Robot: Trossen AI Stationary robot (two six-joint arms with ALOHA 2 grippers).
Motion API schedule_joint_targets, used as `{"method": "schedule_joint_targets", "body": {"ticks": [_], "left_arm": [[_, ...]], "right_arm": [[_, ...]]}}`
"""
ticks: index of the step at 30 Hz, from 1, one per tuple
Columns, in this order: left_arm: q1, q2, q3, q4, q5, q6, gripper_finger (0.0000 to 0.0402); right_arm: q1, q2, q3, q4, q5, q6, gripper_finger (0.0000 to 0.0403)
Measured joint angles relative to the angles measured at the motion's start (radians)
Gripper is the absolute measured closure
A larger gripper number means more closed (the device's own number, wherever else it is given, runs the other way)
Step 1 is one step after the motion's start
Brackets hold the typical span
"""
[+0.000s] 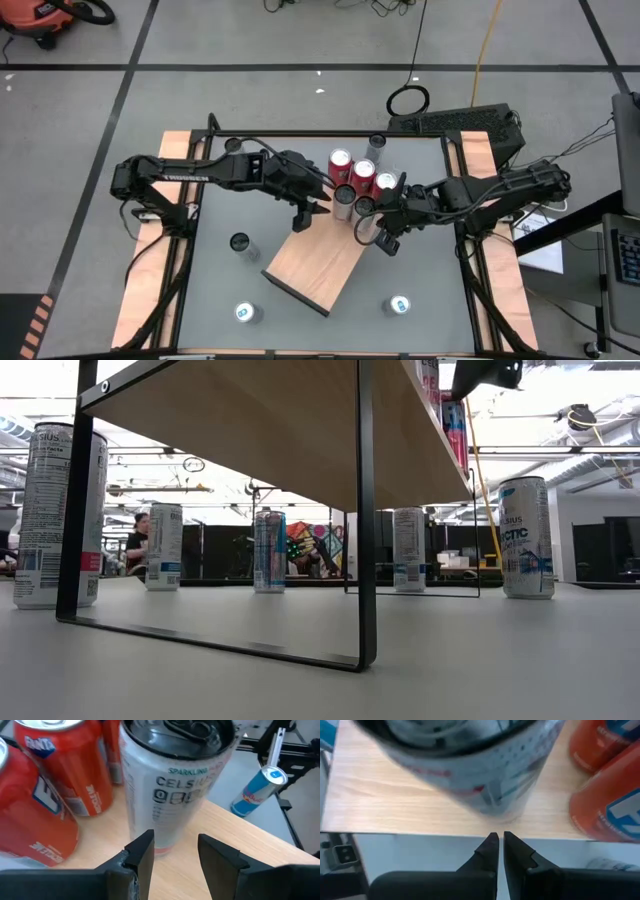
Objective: Place canned beverage on shelf
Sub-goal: Put the white pink soda can on the shelf aligned with the other white pink soda can
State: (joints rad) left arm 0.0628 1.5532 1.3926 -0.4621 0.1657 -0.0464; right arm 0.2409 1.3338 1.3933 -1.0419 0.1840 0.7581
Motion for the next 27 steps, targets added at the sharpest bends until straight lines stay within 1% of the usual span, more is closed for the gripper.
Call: {"method": "schedule_joint_targets", "body": {"ticks": [4, 8, 14, 20, 27], "left_arm": [[0.0, 0.0, 0.0, 0.004, -0.043, 0.001, 0.0249], [0.0, 0.0, 0.0, 0.005, -0.047, 0.001, 0.0249], [-0.005, 0.0, 0.0, 0.011, -0.003, 0.003, 0.0249], [-0.006, 0.0, 0.0, 0.012, 0.002, 0.011, 0.0249], [-0.006, -0.001, 0.0, 0.012, 0.002, 0.091, 0.025]], "right_arm": [[0.001, 0.0, 0.0, -0.007, -0.013, 0.013, 0.0403], [0.001, 0.0, 0.0, -0.009, -0.032, 0.016, 0.0403], [0.001, -0.009, 0.0, -0.009, -0.032, 0.023, 0.0403], [0.001, -0.036, 0.0, -0.009, -0.031, 0.023, 0.0403], [0.001, -0.065, 0.0, -0.013, -0.03, 0.023, 0.0403]]}}
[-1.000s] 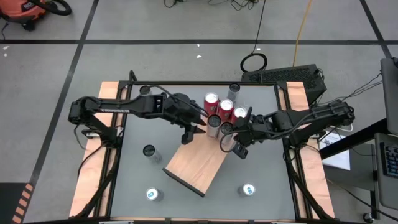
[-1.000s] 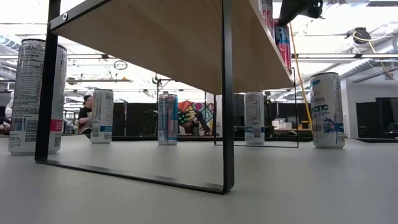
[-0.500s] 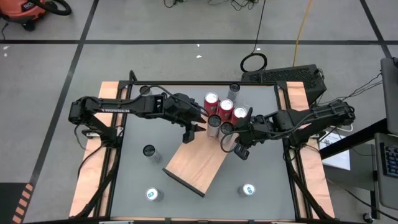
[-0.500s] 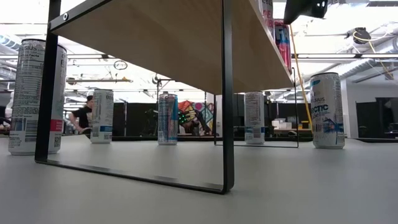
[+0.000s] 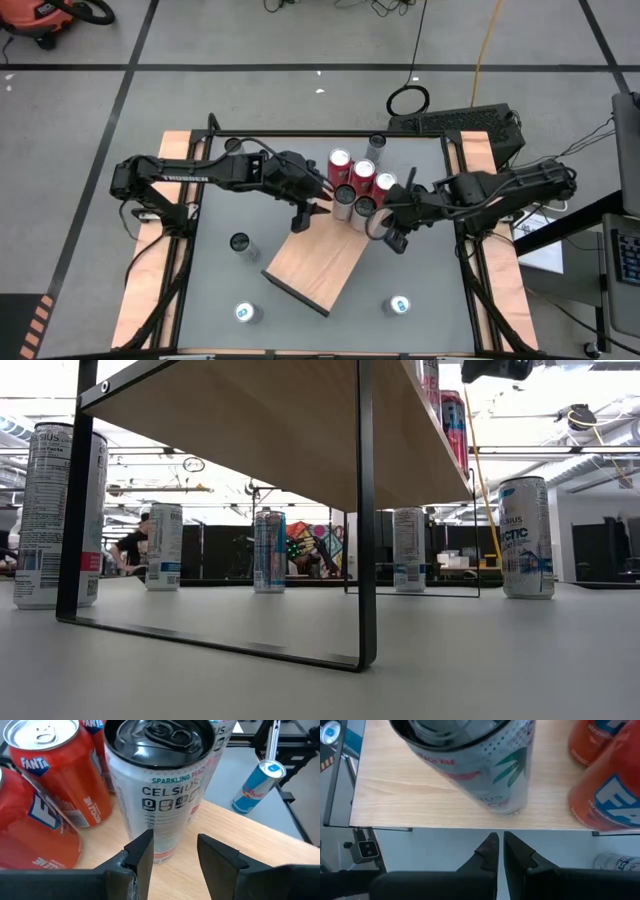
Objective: Place canned beverage on shelf
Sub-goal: Put the white pink soda can on the shelf aligned with the other white pink soda can
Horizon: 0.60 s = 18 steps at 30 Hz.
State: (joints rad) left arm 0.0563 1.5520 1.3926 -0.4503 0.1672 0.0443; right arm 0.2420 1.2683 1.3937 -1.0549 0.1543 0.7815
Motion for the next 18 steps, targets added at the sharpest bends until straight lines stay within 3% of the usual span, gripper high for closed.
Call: {"method": "schedule_joint_targets", "body": {"ticks": [18], "left_arm": [[0.029, 0.032, 0.001, 0.021, -0.093, 0.075, 0.025]], "right_arm": [[0.0, -0.004, 0.0, -0.027, 0.001, 0.0, 0.0403]]}}
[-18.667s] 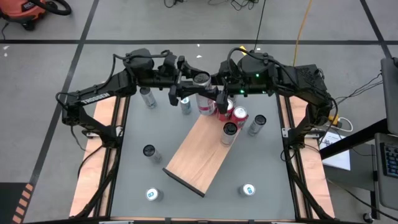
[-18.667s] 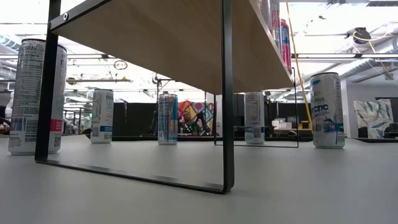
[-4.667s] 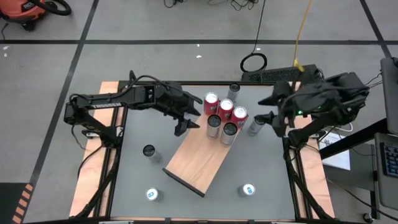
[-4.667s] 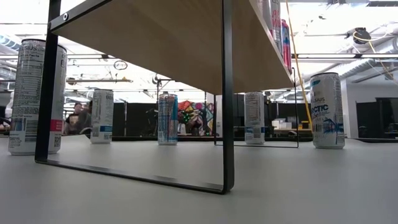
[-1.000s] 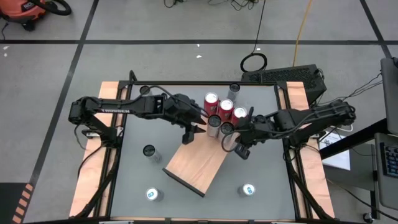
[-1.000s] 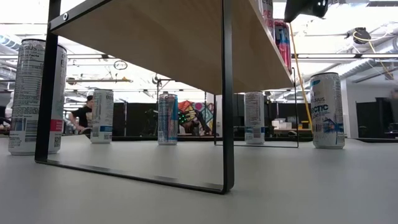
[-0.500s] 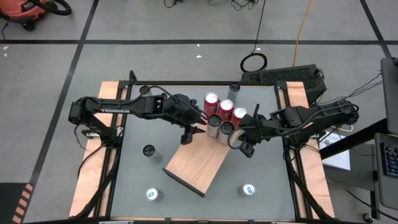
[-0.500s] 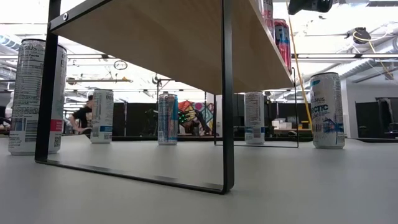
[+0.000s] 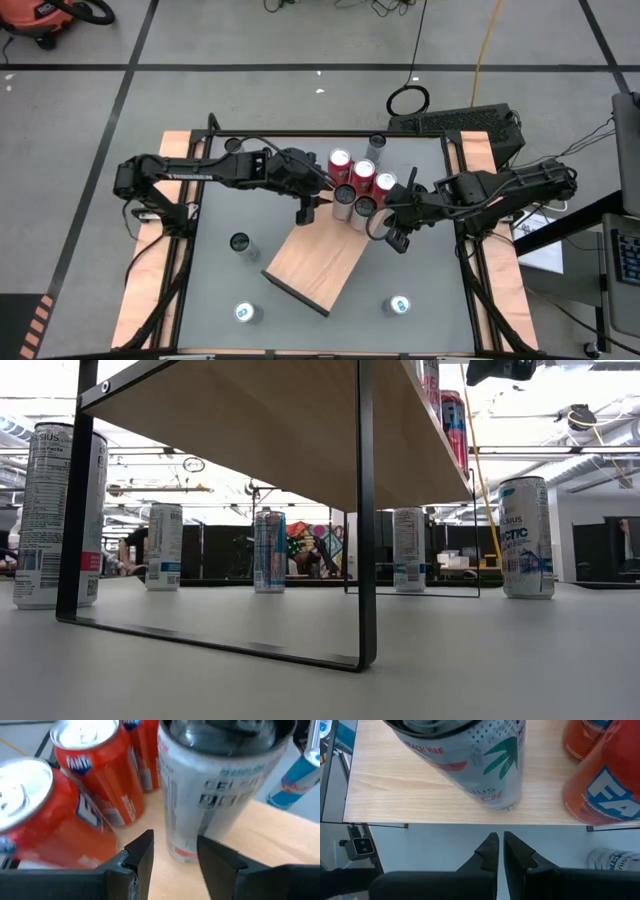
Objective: Place canned beverage on shelf
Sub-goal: Put the white pink soda can on the shelf aligned with the other white pink soda can
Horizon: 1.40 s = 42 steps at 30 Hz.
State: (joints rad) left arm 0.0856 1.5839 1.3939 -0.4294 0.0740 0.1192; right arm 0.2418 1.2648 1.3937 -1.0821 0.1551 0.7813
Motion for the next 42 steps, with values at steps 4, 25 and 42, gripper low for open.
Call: {"method": "schedule_joint_targets", "body": {"ticks": [4, 25, 42], "left_arm": [[-0.001, 0.014, 0.0, 0.007, 0.004, 0.001, 0.025], [-0.008, -0.034, -0.001, -0.082, 0.006, -0.058, 0.025], [-0.101, -0.158, 0.0, -0.073, -0.045, -0.22, 0.025]], "right_arm": [[0.0, 0.0, 0.0, 0.0, 0.0, -0.001, 0.0403], [0.0, -0.004, 0.002, -0.018, 0.054, 0.111, 0.0403], [-0.272, 0.145, 0.488, -0.244, 0.045, -0.061, 0.0403]]}}
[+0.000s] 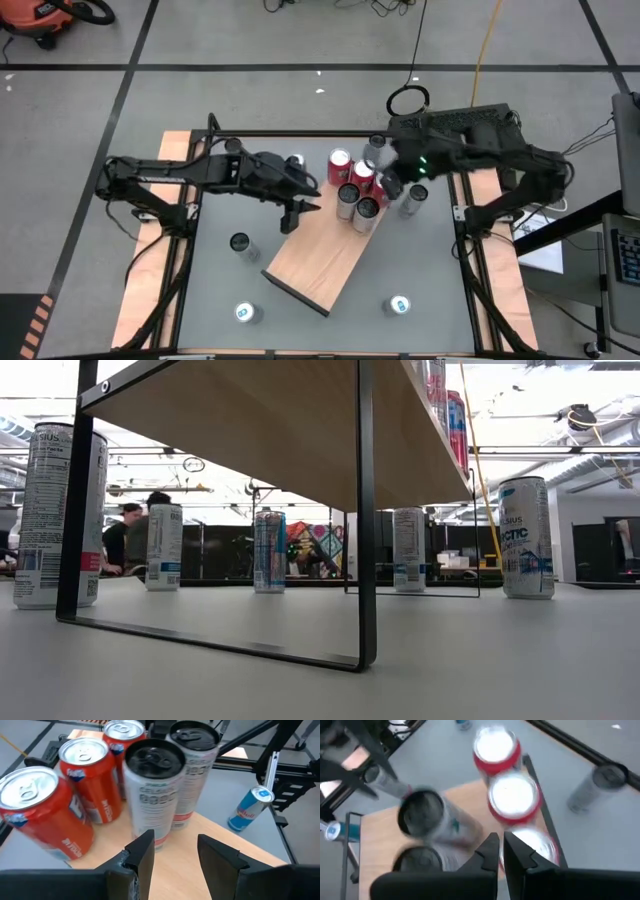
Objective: Place canned beverage on shelf
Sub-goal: Put the white pink soda can on the shelf aligned with the other white pink soda can
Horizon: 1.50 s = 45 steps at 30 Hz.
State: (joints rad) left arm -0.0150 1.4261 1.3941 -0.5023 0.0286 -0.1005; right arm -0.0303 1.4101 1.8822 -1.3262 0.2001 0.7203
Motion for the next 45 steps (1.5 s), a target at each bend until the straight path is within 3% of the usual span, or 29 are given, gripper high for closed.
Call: {"method": "schedule_joint_targets", "body": {"ticks": [7, 14, 45], "left_arm": [[-0.047, 0.0, 0.0, 0.0, -0.071, -0.011, 0.025], [-0.08, 0.0, 0.0, -0.004, -0.119, -0.052, 0.025], [-0.097, 0.0, 0.0, -0.003, -0.148, -0.05, 0.025]], "right_arm": [[-0.089, 0.19, 0.192, -0.044, -0.128, -0.138, 0.0403], [-0.108, 0.279, 0.229, -0.082, -0.233, -0.21, 0.0403], [-0.054, 0.295, 0.23, -0.085, -0.231, -0.184, 0.0403]]}}
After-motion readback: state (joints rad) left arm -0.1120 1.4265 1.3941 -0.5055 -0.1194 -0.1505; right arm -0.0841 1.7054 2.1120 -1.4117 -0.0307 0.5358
